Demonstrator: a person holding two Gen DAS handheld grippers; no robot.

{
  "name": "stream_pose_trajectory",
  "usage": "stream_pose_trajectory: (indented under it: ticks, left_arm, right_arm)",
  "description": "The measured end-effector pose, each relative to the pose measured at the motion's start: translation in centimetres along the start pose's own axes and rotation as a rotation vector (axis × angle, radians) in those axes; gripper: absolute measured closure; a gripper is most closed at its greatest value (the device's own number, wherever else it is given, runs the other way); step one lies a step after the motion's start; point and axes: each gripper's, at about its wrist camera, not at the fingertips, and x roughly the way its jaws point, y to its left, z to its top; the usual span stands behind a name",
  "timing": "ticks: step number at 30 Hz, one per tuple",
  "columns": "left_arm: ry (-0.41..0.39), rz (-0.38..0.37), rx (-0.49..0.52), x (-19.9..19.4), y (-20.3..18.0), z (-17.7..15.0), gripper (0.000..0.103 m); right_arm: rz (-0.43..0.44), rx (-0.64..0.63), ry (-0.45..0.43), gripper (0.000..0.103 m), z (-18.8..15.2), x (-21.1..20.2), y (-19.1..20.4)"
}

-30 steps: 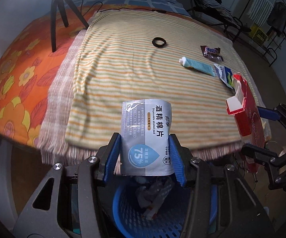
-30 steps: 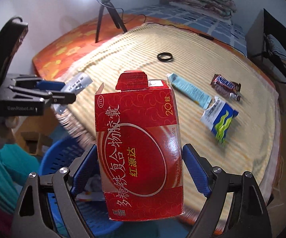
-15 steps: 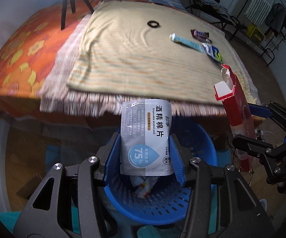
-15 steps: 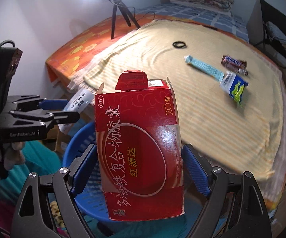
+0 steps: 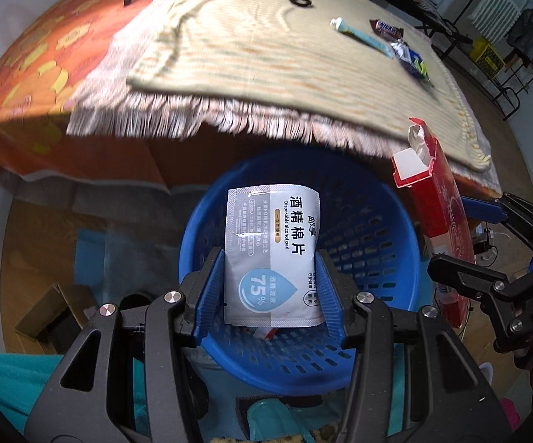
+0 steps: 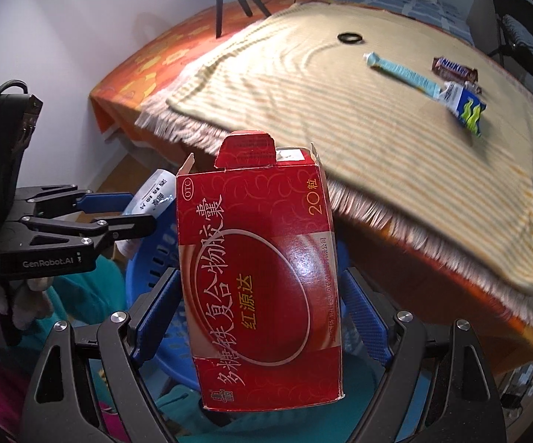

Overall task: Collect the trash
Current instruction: 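Carry both items over the blue wastebasket and open both grippers to drop them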

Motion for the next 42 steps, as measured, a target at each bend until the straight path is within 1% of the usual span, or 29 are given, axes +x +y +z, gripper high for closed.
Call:
stream_pose_trajectory:
  ticks: [4, 14, 16, 19, 27, 36, 37, 39, 42]
  left_arm:
    - [0.016, 0.011, -0.011, 0.6, 0.3, -0.9, 0.053]
    - [0.03, 0.032, -0.013, 1.2, 0.4, -1.2, 0.052]
    - [0.03, 0.033, -0.009, 1.2, 0.3, -1.2, 0.051]
    - [0.031, 0.036, -0.007, 1.3, 0.2, -1.2, 0.047]
    - [0.044, 0.022, -0.031, 1.7, 0.5, -0.9, 0.044]
    - [0.065, 0.011, -0.033, 2.2, 0.5, -0.7, 0.043]
    - [0.068, 0.006, -0.035, 2.3, 0.5, -0.7, 0.042]
    - [0.067, -0.001, -0.037, 2.3, 0.4, -0.6, 0.032]
    - [0.059, -0.01, -0.033, 2.2, 0.2, -0.6, 0.031]
  right_arm:
    - [0.01, 0.015, 0.024, 0.017, -0.6, 0.9, 0.1]
    - [0.034, 0.057, 0.074, 0.017, -1.6, 2.7, 0.0]
    - [0.036, 0.066, 0.082, 0.017, -1.6, 3.0, -0.1]
    - [0.028, 0.063, 0.089, 0.016, -1.6, 3.2, -0.1]
    - [0.051, 0.082, 0.103, 0.016, -1.3, 3.5, -0.4]
    - [0.044, 0.091, 0.108, 0.016, -1.3, 3.7, -0.6]
    - [0.042, 0.092, 0.107, 0.016, -1.3, 3.7, -0.6]
    - [0.04, 0.095, 0.105, 0.016, -1.2, 3.7, -0.7]
    - [0.035, 0.103, 0.098, 0.016, -1.2, 3.5, -1.0]
